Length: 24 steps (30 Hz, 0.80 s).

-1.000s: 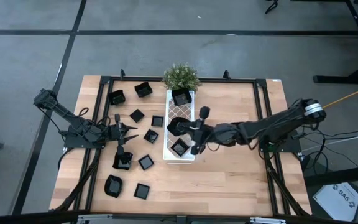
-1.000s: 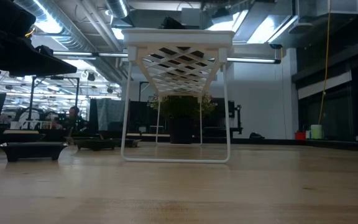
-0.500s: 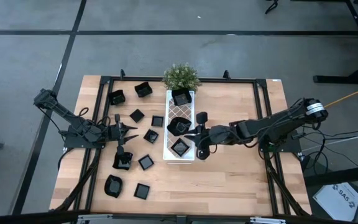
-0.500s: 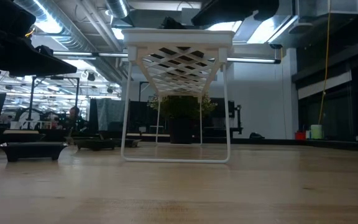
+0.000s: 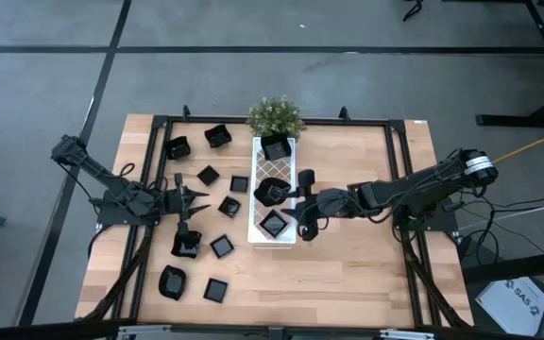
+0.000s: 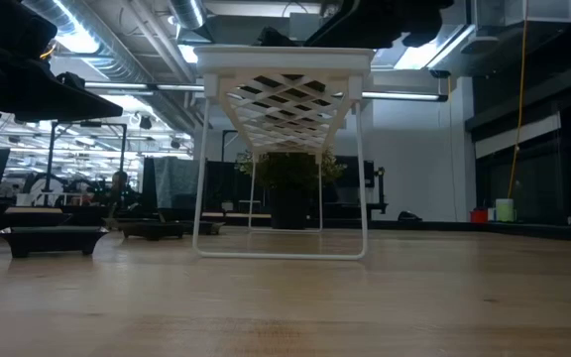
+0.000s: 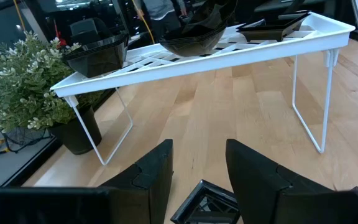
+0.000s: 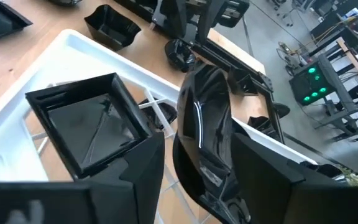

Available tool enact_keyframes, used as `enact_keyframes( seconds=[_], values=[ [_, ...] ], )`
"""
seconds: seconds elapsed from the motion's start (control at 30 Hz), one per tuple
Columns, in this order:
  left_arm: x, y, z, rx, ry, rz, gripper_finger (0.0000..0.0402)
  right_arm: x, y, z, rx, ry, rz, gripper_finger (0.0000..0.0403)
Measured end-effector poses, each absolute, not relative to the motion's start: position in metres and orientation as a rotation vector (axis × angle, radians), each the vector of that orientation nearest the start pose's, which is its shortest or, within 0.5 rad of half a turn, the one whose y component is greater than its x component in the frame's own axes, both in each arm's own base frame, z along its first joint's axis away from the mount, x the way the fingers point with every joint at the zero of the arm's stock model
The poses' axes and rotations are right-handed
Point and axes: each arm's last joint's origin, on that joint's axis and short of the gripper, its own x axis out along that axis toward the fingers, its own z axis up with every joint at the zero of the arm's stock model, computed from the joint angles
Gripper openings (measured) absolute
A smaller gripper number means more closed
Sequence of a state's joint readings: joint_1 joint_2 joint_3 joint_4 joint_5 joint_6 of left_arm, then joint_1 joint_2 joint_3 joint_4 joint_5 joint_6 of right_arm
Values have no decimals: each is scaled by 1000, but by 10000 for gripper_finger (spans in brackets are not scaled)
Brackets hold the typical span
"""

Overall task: Pick & Place Mini shaped plates
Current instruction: Stack the leaf shape plate on top of the leaf shape plate on the shelf

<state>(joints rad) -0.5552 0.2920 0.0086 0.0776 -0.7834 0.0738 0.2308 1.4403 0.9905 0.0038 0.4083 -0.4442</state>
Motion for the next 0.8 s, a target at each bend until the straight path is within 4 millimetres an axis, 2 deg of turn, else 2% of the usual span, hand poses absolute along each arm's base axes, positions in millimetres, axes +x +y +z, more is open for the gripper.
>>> enact_keyframes(
  seconds=[0.5,0.8],
  values=[
    [100,-38,151,201,170,221,143,321,57,265,-563,442,-60,111],
    [100,-38,151,202,171,221,143,321,57,264,-564,447,-60,32]
  ],
)
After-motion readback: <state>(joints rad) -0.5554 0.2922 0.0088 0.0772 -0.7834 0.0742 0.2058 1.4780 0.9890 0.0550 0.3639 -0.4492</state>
